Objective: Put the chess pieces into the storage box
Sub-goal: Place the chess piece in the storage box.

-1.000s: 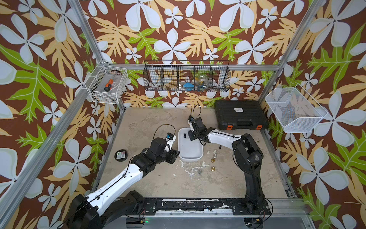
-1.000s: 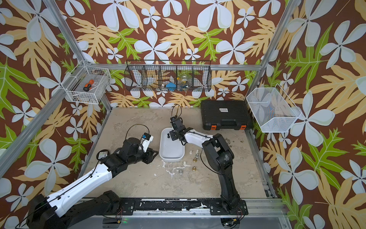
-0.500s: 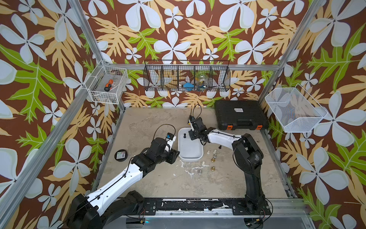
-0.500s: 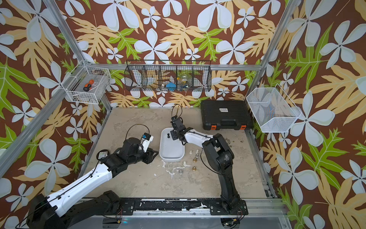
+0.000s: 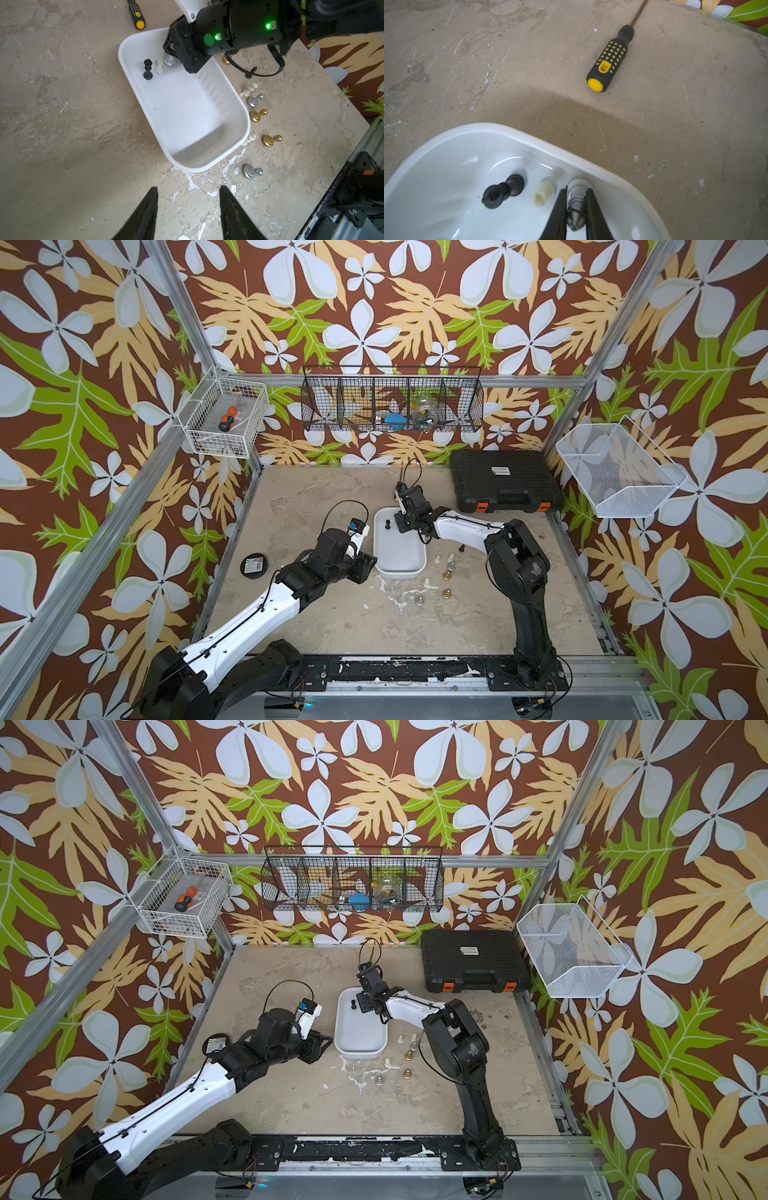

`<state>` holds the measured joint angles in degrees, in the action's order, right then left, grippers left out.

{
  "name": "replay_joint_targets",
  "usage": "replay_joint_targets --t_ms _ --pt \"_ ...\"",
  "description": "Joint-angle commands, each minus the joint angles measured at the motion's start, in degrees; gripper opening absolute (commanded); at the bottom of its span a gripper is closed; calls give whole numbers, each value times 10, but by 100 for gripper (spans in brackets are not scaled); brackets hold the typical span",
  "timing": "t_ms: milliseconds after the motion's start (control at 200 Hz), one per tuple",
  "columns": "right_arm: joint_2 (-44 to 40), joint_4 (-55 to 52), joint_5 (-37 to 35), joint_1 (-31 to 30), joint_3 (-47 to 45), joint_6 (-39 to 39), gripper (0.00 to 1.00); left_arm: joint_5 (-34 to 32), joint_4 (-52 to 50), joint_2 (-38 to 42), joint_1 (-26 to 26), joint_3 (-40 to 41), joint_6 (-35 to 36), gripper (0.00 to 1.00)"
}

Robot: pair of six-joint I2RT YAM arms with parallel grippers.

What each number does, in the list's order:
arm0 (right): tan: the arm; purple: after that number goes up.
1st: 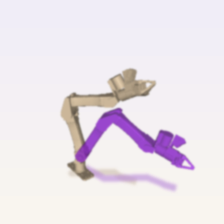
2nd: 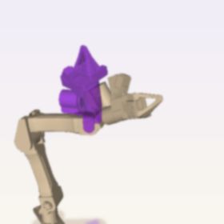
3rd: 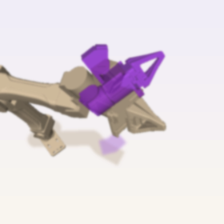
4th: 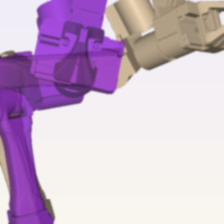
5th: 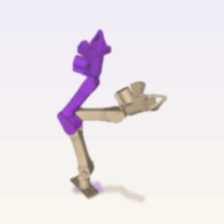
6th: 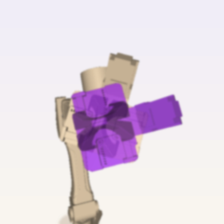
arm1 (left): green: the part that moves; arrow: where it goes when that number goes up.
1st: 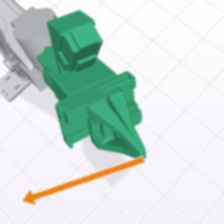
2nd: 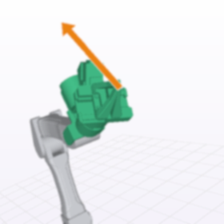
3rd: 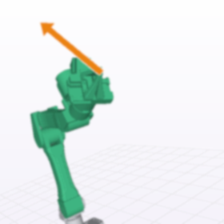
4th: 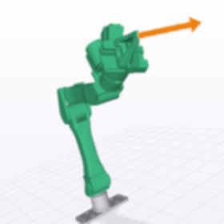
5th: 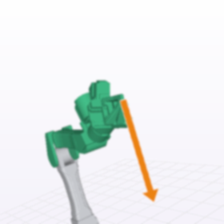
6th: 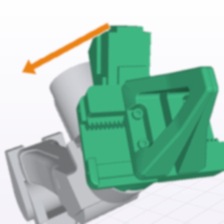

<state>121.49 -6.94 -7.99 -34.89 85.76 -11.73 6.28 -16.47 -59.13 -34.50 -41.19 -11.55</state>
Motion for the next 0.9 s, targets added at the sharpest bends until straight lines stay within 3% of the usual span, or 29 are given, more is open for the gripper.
replay_joint_targets --t_ms 0,676,896 --pt "0 -21 17 0 6 -8 10 1 3 1 1 -3 4 50" --pt "-1 -38 3 0 2 -14 9 1 3 6 1 -2 4 50" --pt "1 -38 -1 0 3 -13 18 2 4 6 1 -2 3 51"
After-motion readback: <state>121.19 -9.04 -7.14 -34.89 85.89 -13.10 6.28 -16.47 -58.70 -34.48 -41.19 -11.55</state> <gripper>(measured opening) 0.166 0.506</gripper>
